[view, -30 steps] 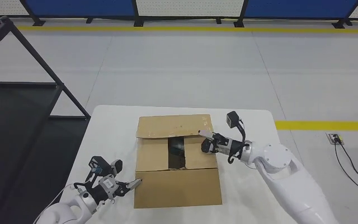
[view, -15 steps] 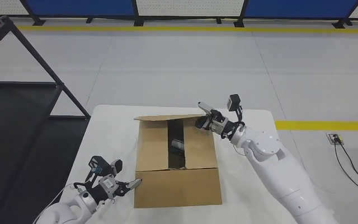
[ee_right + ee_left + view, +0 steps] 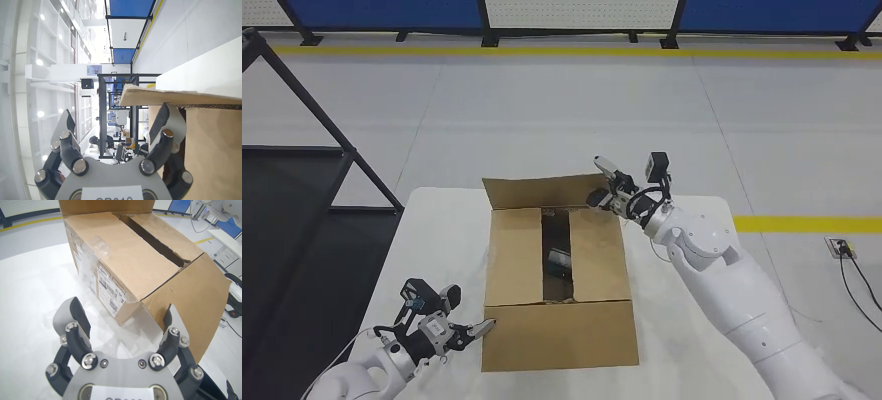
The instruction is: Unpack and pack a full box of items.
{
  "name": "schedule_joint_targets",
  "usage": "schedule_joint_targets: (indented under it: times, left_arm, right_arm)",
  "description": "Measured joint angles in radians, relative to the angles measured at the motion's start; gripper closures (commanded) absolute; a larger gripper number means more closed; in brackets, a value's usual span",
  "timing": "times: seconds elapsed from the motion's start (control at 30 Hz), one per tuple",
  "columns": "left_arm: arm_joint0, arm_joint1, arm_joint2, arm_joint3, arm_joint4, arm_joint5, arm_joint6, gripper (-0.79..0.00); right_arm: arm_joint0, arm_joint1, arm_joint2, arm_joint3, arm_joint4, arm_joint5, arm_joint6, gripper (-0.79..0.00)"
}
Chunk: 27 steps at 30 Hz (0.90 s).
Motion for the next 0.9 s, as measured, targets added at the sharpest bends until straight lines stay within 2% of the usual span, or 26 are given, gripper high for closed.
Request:
schedule_joint_targets:
  times: [0.1,0.2,0.43,0.73,0.9]
  left_arm:
    - [0.0,0.0,0.0,0.0,0.0,0.0,0.0,-0.785]
    - [0.0,0.0,0.0,0.0,0.0,0.0,0.0,-0.785]
    - [0.0,0.0,0.0,0.0,0.0,0.0,0.0,-0.785]
    - [0.0,0.0,0.0,0.0,0.0,0.0,0.0,-0.785]
    - [0.0,0.0,0.0,0.0,0.0,0.0,0.0,-0.785]
  right_arm:
    - [-0.002,-0.001,0.0,-0.002,0.001,0.0,-0.002,-0.785]
    - [-0.001,-0.018,-0.013,-0.006,0.013,0.025,-0.083,-0.785]
    - [0.111,-0.094,-0.09,0.165,0.024,0.064,-0.286,-0.785]
    - [0.215,-0.173,-0.146,0.408,0.049,0.124,-0.252,-0.785]
    - [0.245,-0.203,-0.154,0.495,0.053,0.136,-0.237,-0.785]
